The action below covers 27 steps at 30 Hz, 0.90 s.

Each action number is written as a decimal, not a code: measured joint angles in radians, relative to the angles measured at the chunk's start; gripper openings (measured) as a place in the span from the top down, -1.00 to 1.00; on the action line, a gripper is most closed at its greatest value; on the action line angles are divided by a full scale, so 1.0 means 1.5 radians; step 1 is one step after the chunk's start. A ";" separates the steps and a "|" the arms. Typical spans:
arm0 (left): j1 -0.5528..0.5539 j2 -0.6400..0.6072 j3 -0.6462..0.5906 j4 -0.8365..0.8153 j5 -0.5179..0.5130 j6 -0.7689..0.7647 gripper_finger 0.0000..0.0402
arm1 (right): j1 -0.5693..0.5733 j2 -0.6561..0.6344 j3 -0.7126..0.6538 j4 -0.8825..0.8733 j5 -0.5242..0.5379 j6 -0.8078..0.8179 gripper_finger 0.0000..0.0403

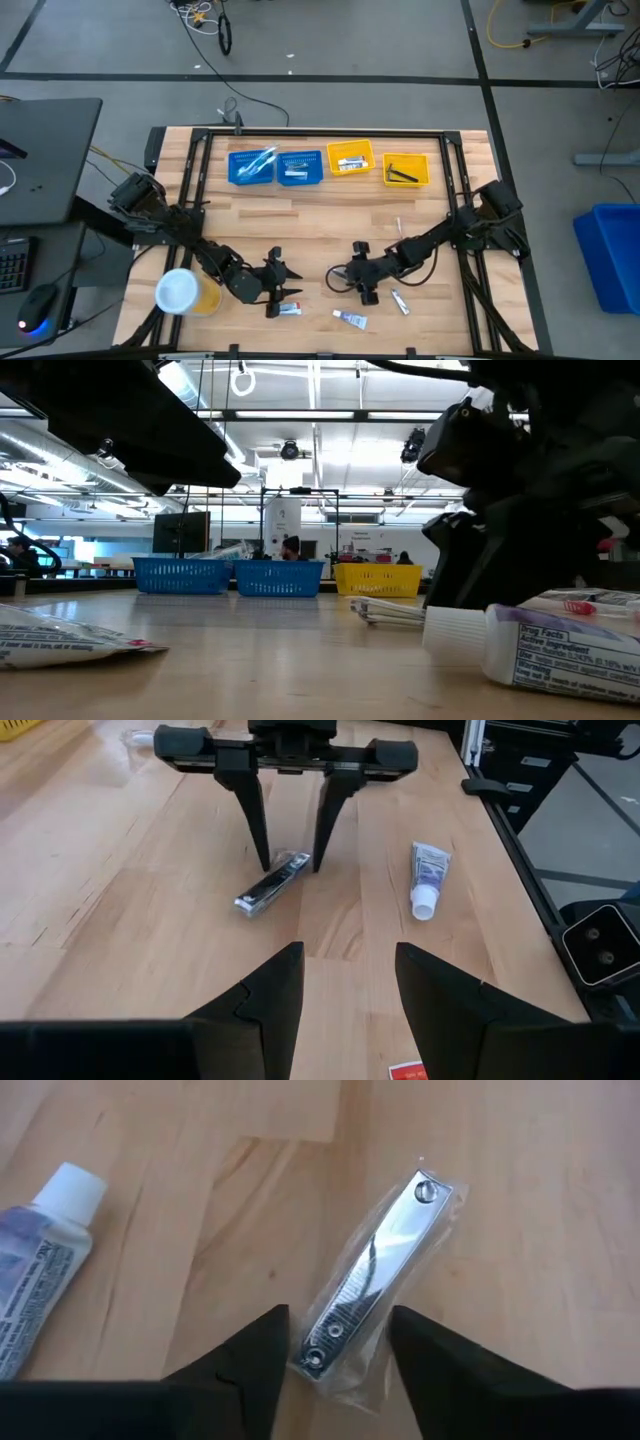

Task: Pick & Place Travel size toiletries
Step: Put the silver nail cutter into the right blue bin

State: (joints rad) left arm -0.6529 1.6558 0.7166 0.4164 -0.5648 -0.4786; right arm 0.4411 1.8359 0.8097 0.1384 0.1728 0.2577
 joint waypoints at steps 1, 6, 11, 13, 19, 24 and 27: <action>0.000 0.000 0.000 0.000 0.000 0.000 0.16 | -0.002 0.000 0.000 -0.001 0.001 0.004 0.11; 0.000 0.000 0.000 0.000 0.000 0.000 0.16 | -0.012 0.000 0.000 -0.004 0.001 0.018 0.38; 0.000 0.000 0.000 0.000 0.000 0.000 0.16 | -0.024 0.000 0.001 -0.014 0.001 0.022 0.63; 0.000 0.000 0.000 0.000 0.000 0.000 0.16 | -0.029 0.000 0.001 -0.016 0.001 0.022 0.70; 0.000 0.000 0.000 0.000 0.000 -0.005 0.16 | -0.033 -0.002 0.000 -0.015 0.007 0.010 0.74; 0.000 0.000 0.000 0.000 0.000 -0.002 0.16 | -0.033 -0.003 -0.001 -0.015 0.007 0.008 0.73; 0.000 0.000 0.000 0.000 0.000 0.000 0.16 | -0.034 -0.009 -0.001 -0.016 0.008 0.005 0.73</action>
State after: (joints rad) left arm -0.6529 1.6558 0.7166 0.4160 -0.5648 -0.4789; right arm 0.3900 1.8228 0.8081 0.1150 0.1842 0.2646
